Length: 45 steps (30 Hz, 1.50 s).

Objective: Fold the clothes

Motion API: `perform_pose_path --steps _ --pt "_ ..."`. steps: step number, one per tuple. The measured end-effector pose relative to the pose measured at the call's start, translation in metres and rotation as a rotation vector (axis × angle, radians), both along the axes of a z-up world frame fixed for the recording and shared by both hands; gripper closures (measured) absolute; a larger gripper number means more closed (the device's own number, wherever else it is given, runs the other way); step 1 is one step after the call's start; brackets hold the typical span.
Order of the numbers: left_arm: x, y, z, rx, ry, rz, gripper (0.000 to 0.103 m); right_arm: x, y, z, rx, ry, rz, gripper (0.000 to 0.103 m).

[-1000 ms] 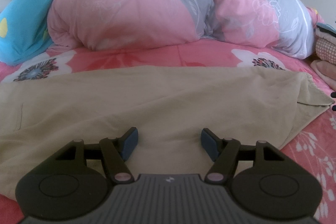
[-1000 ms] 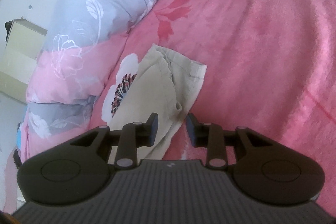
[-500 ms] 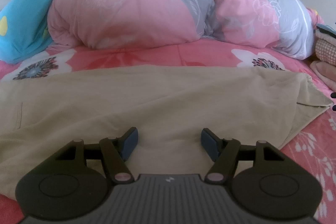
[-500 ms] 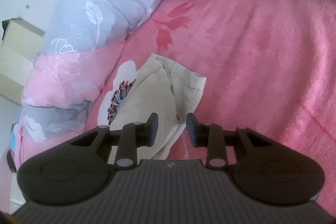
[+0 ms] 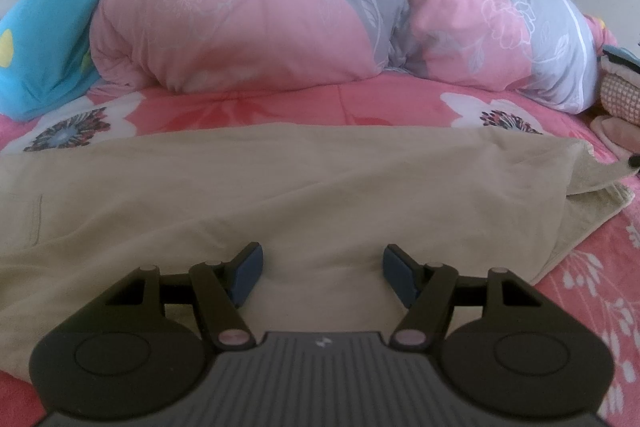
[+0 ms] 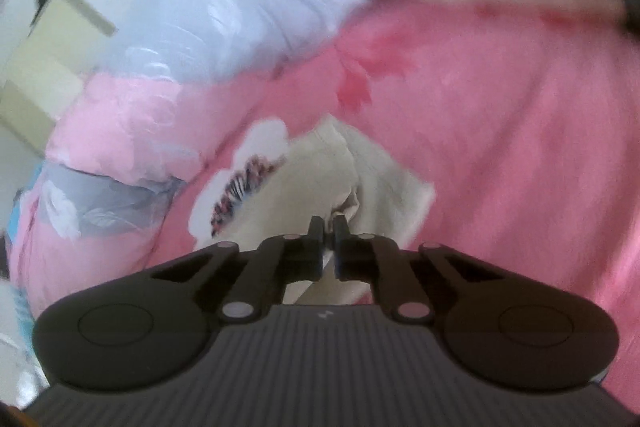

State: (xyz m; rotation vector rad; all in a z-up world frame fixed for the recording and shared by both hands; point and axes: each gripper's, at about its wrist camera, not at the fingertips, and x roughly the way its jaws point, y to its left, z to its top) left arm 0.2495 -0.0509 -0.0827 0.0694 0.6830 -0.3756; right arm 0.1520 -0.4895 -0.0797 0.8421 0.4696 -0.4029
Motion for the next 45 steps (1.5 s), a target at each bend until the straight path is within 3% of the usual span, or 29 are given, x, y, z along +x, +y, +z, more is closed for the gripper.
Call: perform_pose_path --steps 8,22,30,31,34,37,40,45 --pt "0.0 0.0 0.0 -0.002 0.001 0.001 0.035 0.0 -0.015 0.03 -0.15 0.0 -0.022 0.1" --pt "0.002 0.002 0.001 -0.008 0.006 0.002 0.035 0.006 -0.027 0.021 -0.159 0.05 -0.022 0.101" --pt "0.0 0.002 0.001 0.001 0.003 0.001 0.035 -0.007 -0.043 -0.021 -0.129 0.172 -0.04 0.096" --pt "0.0 0.002 0.001 0.002 0.003 0.001 0.035 -0.01 -0.046 -0.02 -0.13 0.166 -0.058 0.091" --pt "0.001 0.002 0.0 0.005 0.002 0.004 0.034 -0.012 -0.055 -0.008 -0.144 0.113 -0.088 0.09" --pt "0.001 0.001 0.0 0.009 0.001 0.004 0.034 0.007 -0.053 0.002 -0.18 0.1 -0.034 0.085" --pt "0.001 0.003 0.0 0.001 0.005 0.002 0.034 0.045 -0.047 0.003 -0.203 0.102 0.083 0.073" --pt "0.003 0.009 0.005 -0.017 0.001 0.028 0.034 0.106 -0.035 -0.003 -0.338 0.213 0.192 0.07"
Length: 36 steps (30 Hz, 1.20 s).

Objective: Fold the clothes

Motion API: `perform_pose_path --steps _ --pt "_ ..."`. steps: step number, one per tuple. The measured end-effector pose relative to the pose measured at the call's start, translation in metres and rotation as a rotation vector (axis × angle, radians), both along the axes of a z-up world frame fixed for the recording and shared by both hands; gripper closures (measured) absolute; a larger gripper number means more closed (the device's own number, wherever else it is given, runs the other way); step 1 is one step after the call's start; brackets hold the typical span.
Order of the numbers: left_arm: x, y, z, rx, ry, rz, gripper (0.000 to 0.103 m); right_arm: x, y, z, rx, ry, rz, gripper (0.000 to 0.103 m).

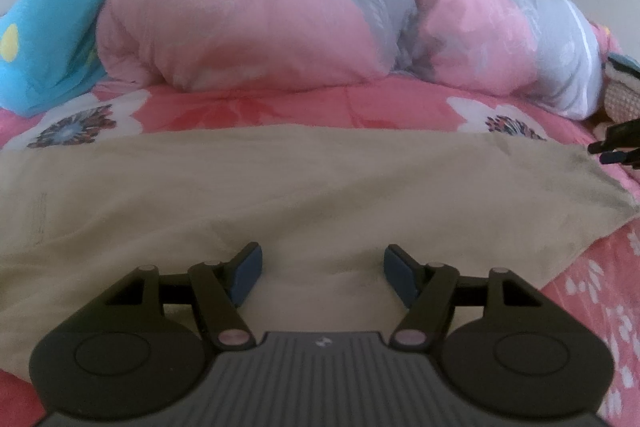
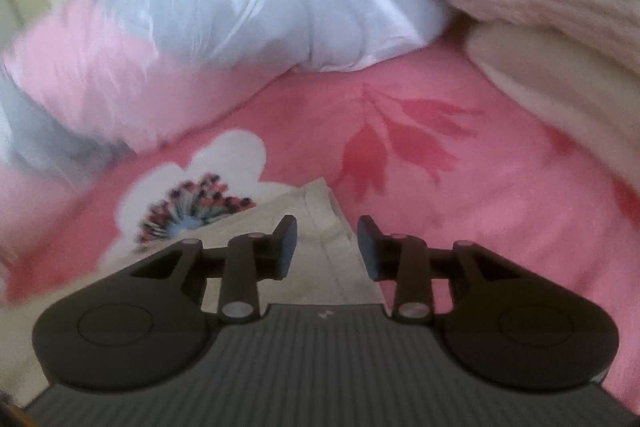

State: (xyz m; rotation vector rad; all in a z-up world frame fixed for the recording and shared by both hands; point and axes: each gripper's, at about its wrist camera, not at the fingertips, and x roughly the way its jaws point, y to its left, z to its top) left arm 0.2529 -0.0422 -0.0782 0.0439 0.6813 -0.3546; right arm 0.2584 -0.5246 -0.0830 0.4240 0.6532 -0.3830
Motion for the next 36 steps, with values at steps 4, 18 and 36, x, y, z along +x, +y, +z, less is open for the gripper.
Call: perform_pose_path --steps 4,18,36 --pt "0.004 0.006 0.002 -0.018 -0.005 0.032 0.034 0.027 0.006 -0.007 -0.076 0.074 0.065 0.07" --pt "0.005 0.005 0.001 -0.005 -0.015 0.056 0.034 0.02 0.029 0.015 -0.303 -0.038 0.092 0.093" --pt "0.007 0.008 0.005 -0.018 -0.01 0.066 0.034 -0.019 0.043 0.023 -0.176 -0.06 0.14 0.071"
